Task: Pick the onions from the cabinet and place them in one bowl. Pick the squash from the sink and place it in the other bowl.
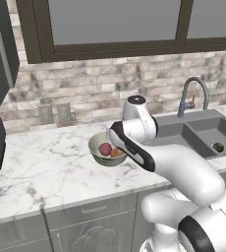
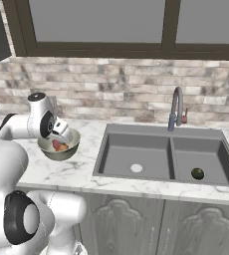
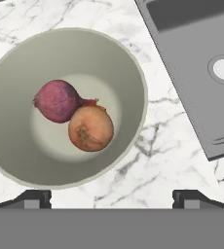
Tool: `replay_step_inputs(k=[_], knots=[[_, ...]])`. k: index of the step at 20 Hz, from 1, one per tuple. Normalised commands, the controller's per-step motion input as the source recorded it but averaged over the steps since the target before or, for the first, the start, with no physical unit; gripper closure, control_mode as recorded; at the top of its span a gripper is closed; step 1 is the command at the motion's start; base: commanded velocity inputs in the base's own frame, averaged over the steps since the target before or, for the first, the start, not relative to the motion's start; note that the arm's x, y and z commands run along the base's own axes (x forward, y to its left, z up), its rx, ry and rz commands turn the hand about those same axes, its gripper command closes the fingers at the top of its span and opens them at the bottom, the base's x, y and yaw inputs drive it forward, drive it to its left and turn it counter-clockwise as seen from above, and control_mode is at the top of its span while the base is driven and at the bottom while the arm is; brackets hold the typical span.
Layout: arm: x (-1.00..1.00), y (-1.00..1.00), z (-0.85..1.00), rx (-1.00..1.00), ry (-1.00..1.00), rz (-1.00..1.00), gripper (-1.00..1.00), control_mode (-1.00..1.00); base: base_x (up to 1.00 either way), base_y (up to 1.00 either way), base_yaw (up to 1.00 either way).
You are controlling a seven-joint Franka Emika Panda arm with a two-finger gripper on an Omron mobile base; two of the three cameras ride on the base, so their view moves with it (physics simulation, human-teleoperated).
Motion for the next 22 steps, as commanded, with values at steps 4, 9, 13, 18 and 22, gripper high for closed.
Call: replay_step_inputs(k=[4,9,13,18,22], knots=[[-0.05,-0.45,0.16,0.06,0.01,-0.04,-1.0,-1.0,0.0,0.0,0.0],[-0.22,0.0,-0.04,0.0,0.01,0.0,-1.0,-1.0,0.0,0.0,0.0],[0.0,0.0,0.0,0.0,0.0,0.0,-1.0,1.0,-0.14,-0.02,0.0],[0.0,0.0,0.0,0.0,0.0,0.0,-1.0,1.0,-0.26,-0.08,-0.01],[0.0,0.0,0.0,0.0,0.0,0.0,-1.0,1.0,0.0,-0.31,0.05]])
